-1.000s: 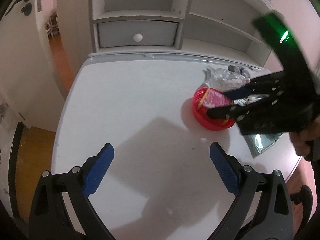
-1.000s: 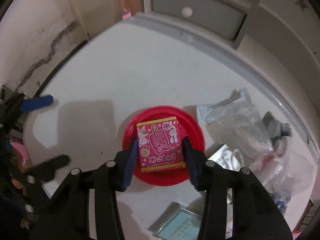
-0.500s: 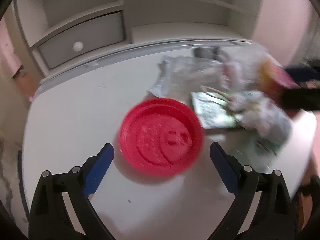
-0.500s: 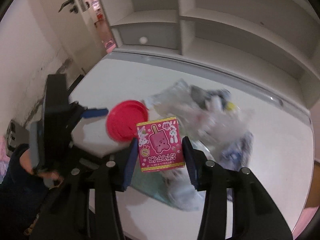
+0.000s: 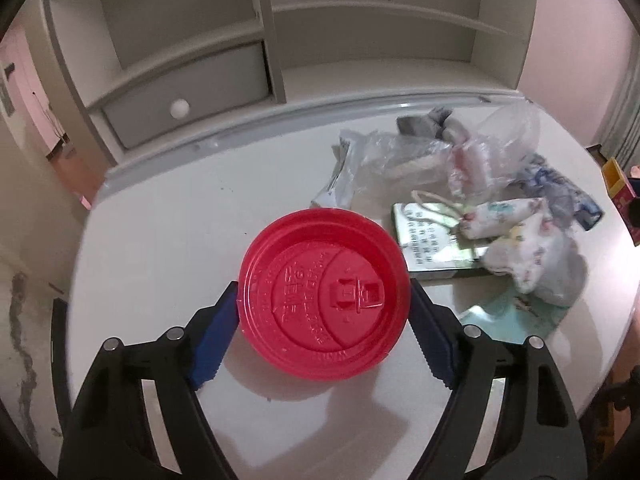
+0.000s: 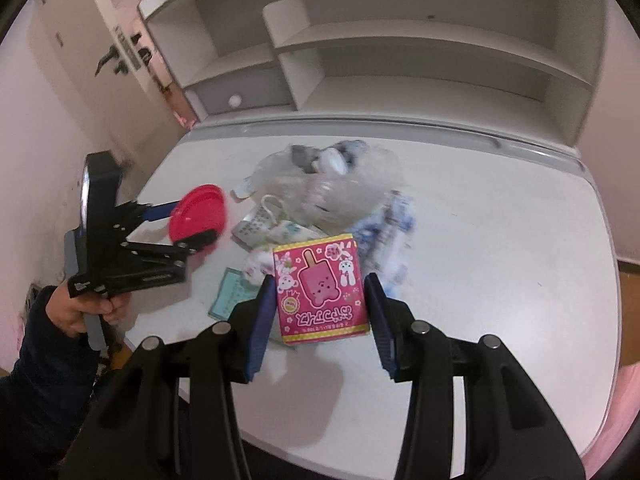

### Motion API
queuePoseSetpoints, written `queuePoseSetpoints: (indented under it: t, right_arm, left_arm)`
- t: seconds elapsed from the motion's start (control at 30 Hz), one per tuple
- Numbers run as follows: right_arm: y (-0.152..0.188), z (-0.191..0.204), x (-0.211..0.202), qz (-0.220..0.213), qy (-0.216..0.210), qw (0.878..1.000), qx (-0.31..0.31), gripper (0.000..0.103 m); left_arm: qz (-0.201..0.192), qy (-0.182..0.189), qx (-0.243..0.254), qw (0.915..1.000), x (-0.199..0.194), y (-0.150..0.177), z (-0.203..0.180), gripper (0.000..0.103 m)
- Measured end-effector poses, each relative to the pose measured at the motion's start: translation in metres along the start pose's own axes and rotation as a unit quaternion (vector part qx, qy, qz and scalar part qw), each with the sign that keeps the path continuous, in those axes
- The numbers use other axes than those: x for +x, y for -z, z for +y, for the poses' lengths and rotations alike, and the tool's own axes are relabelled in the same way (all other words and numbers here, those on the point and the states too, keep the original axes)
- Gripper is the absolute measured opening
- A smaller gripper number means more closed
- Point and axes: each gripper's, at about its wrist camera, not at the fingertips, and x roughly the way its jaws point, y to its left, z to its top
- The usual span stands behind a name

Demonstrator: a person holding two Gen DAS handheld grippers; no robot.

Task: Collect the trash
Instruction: 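Grasp the pink candy box with the right tool while the left tool grasps the red lid, then carry the box and lid over the black bin and release both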

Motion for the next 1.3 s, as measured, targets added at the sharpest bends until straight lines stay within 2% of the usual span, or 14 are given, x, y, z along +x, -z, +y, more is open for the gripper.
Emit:
queuePoseSetpoints:
  t: [0.1, 0.27, 0.4, 0.5, 0.53, 0.7, 0.77, 0.83, 0.93, 0.97, 1.1, 1.2, 1.23, 1.3]
  right_arm:
    - [0.019, -0.028, -0.023, -0.021, 0.010, 0.999, 0.029, 0.045]
    - [0.063, -0.079, -0.062, -0.050, 0.044, 0.994, 0.087, 0.045]
    - [0.122, -0.132, -0.103, -0.077, 0.096, 0.981, 0.151, 0.045]
    - [0.180, -0.174, -0.135, -0.092, 0.139, 0.963, 0.211, 0.045]
    - [0.195, -0.184, -0.143, -0.095, 0.150, 0.958, 0.226, 0.045]
    - [0.303, -0.236, -0.191, -0.112, 0.217, 0.910, 0.334, 0.045]
    - [0.350, -0.253, -0.207, -0.117, 0.240, 0.885, 0.381, 0.045]
    - [0.385, -0.263, -0.218, -0.118, 0.259, 0.866, 0.411, 0.045]
    - [0.443, -0.276, -0.227, -0.118, 0.274, 0.834, 0.464, 0.045]
    - [0.465, -0.280, -0.227, -0.115, 0.278, 0.821, 0.486, 0.045]
    - [0.526, -0.295, -0.221, -0.102, 0.276, 0.787, 0.543, 0.045]
    - [0.565, -0.304, -0.215, -0.092, 0.270, 0.761, 0.582, 0.045]
    - [0.571, -0.304, -0.213, -0.090, 0.268, 0.757, 0.589, 0.045]
    - [0.584, -0.307, -0.207, -0.085, 0.265, 0.748, 0.602, 0.045]
  left_arm:
    - [-0.015, 0.006, 0.009, 0.9998, -0.021, -0.003, -0.014, 0.079]
    - [-0.050, 0.040, 0.048, 0.9968, -0.055, -0.012, -0.071, 0.079]
    - [-0.077, 0.099, 0.091, 0.9879, -0.079, -0.017, -0.146, 0.079]
    - [-0.090, 0.145, 0.120, 0.9780, -0.090, -0.018, -0.202, 0.079]
    - [-0.094, 0.164, 0.134, 0.9728, -0.094, -0.017, -0.227, 0.079]
    - [-0.079, 0.260, 0.199, 0.9416, -0.102, 0.002, -0.342, 0.079]
    - [-0.060, 0.302, 0.229, 0.9235, -0.101, 0.017, -0.392, 0.079]
    - [-0.041, 0.340, 0.254, 0.9048, -0.097, 0.035, -0.437, 0.079]
    - [-0.007, 0.378, 0.290, 0.8790, -0.082, 0.065, -0.499, 0.079]
    - [0.005, 0.387, 0.304, 0.8707, -0.075, 0.076, -0.519, 0.079]
    - [0.057, 0.405, 0.355, 0.8406, -0.040, 0.125, -0.587, 0.079]
    - [0.092, 0.413, 0.369, 0.8275, -0.017, 0.146, -0.619, 0.079]
    - [0.109, 0.417, 0.375, 0.8208, -0.007, 0.157, -0.633, 0.079]
    - [0.123, 0.418, 0.382, 0.8150, 0.004, 0.167, -0.644, 0.079]
